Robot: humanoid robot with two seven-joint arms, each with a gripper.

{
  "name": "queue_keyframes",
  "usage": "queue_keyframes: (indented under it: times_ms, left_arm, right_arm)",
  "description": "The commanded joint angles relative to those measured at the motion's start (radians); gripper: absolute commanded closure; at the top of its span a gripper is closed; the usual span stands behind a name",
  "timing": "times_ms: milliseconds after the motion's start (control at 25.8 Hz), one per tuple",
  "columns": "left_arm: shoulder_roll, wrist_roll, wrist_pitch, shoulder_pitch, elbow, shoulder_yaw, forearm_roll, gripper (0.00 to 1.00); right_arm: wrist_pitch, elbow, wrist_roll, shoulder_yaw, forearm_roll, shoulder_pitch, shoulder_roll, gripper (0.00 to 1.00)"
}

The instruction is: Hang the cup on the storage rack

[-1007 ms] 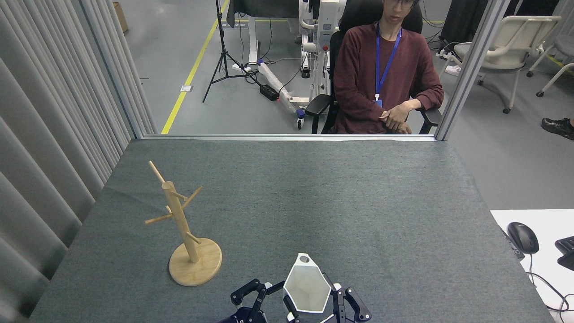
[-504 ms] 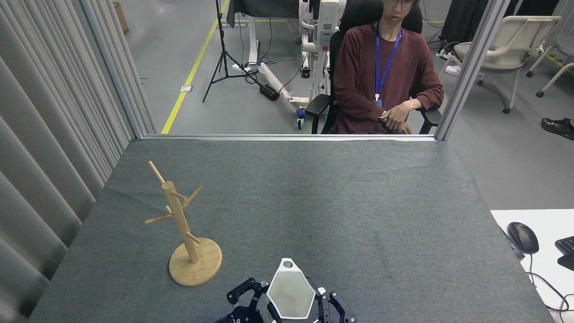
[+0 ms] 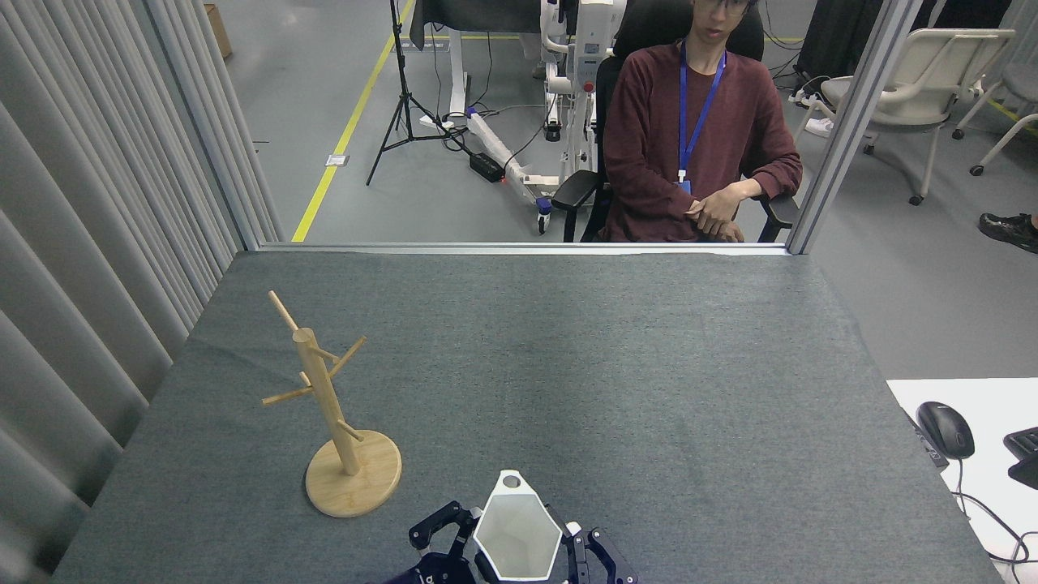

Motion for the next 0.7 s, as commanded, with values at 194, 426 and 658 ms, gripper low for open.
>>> queue_keyframes:
  times_ms: [194,426,658]
  left_arm:
    - [0.003,0.016,-0.006,-0.001,-0.018,-0.001,0.001,0.61]
    - [0.008,0.023,-0.005,-0.001,-0.023,-0.001,0.002,0.63]
    - [0.008,0.023,-0.003,-0.001,-0.023,-0.001,0.001,0.63]
  right_arm:
    - [0.000,-0.001,0.003,0.002,0.000,0.000,0.000,0.23]
    - [0.010,-0.001,-0.006,0.000,0.000,0.000,0.000,0.02]
    - [0.008,-0.020,-0.051,0.002,-0.012,0.000,0.002,0.02]
